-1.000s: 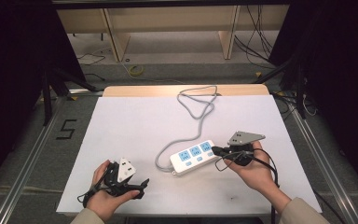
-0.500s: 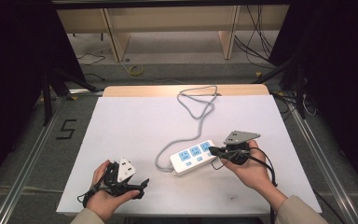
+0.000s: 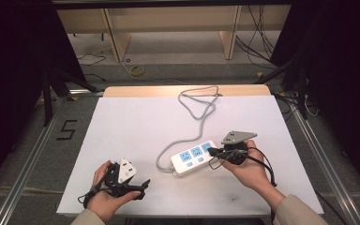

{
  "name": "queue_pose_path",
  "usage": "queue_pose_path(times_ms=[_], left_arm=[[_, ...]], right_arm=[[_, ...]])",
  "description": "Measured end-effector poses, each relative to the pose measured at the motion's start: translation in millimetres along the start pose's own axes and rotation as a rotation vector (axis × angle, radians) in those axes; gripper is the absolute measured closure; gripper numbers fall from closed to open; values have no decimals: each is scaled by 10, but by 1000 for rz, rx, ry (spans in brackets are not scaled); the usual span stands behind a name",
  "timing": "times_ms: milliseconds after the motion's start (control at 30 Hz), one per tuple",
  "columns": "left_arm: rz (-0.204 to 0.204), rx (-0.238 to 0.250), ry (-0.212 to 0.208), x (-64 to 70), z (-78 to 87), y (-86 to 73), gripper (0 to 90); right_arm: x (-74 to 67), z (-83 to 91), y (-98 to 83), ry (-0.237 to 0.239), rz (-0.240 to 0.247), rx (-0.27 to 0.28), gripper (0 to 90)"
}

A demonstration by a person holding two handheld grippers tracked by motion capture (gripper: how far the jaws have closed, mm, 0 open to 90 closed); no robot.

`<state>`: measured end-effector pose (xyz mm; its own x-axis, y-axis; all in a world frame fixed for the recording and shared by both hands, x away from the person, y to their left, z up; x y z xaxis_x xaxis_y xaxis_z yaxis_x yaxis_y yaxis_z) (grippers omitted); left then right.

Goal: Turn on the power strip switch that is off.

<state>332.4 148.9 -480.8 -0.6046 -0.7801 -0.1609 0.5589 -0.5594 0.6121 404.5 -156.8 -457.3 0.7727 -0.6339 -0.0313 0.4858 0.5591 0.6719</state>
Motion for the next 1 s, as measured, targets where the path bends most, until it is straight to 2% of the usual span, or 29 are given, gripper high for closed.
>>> queue_pose_path(times_ms=[1000], left_arm=[[-2,1,0,4,-4,3,134]], right_arm=[[-63,-167,78,23,12,-53,900]])
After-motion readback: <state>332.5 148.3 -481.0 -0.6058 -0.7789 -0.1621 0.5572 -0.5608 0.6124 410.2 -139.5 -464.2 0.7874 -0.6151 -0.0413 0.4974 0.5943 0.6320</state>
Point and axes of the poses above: each handheld gripper's, and its own axes: z roughly backward along the jaws, y roughly out of its top, x roughly to its right, the point moved 5 cm from there along -z, roughly forward along the jaws, and after that the axes turned 10 degrees about -x, right-handed, at the moved point
